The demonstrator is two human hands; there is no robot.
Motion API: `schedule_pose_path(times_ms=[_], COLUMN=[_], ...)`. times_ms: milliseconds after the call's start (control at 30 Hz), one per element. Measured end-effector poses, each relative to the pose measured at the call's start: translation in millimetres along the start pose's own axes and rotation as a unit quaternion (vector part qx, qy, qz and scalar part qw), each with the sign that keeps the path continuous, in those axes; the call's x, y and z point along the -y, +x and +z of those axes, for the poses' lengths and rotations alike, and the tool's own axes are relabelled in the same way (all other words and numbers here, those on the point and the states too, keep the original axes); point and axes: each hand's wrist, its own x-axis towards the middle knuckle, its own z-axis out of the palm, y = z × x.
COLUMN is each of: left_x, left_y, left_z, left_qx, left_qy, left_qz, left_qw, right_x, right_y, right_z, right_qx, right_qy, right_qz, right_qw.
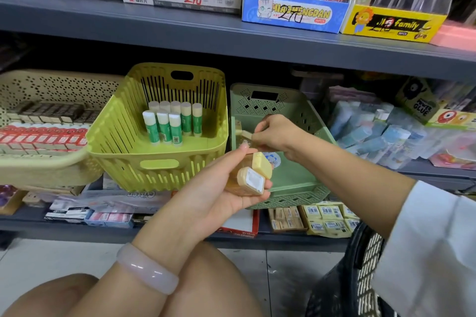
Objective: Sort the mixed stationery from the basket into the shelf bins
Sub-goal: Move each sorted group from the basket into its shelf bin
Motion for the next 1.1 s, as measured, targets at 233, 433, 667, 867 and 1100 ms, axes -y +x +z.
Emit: schedule_pose_path(times_ms=[233,433,667,867,1100], left_x=[-2,-1,1,2,3], left_y=[-1,-3,-2,0,-3], left_z=[-7,-9,-8,-9,-6], left_qx=[0.028,0.042,0.026,0.039,0.042], left_qy=[-0.046,-0.045,-0.023,-0.012,-0.021], left_qz=[0.0,0.001,0.007,0.012,0.025], left_qw=[0.999,0.998,0.999,0.999,0.999], right_x=[-4,-8,-10,-7,2], right_y=[0,2,-9,-42,-68], right_z=[14,17,0,-35,-41], right_qx=[0.062,0.088,0.1,0.19,0.213], right_qy=[-0.073,-0.061,0.011,0.085,-0.04], right_qz=[-0.008,-0.044,-0.056,-0.148,-0.259], right_qw=[0.995,0.993,0.993,0.967,0.941])
